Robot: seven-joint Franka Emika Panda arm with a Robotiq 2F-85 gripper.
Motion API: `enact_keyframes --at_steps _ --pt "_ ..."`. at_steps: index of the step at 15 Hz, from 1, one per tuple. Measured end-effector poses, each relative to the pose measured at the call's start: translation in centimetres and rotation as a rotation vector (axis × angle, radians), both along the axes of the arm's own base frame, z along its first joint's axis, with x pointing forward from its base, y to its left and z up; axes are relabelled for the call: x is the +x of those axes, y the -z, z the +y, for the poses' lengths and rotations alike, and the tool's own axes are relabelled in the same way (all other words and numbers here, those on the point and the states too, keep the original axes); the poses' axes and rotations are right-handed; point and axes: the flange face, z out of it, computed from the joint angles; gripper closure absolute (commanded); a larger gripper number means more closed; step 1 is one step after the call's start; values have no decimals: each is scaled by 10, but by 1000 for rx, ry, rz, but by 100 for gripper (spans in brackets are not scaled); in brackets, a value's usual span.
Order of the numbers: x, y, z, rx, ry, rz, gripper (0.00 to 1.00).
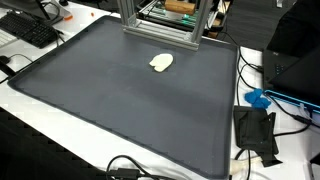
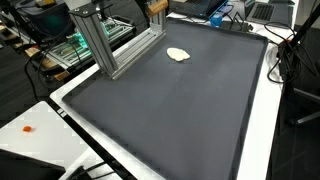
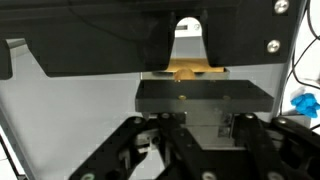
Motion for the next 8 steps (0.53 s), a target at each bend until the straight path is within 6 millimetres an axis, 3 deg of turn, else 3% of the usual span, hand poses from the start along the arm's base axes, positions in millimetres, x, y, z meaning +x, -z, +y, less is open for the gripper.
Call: enact_keyframes --at_steps 8 --pt "-30 9 -3 0 -47 37 78"
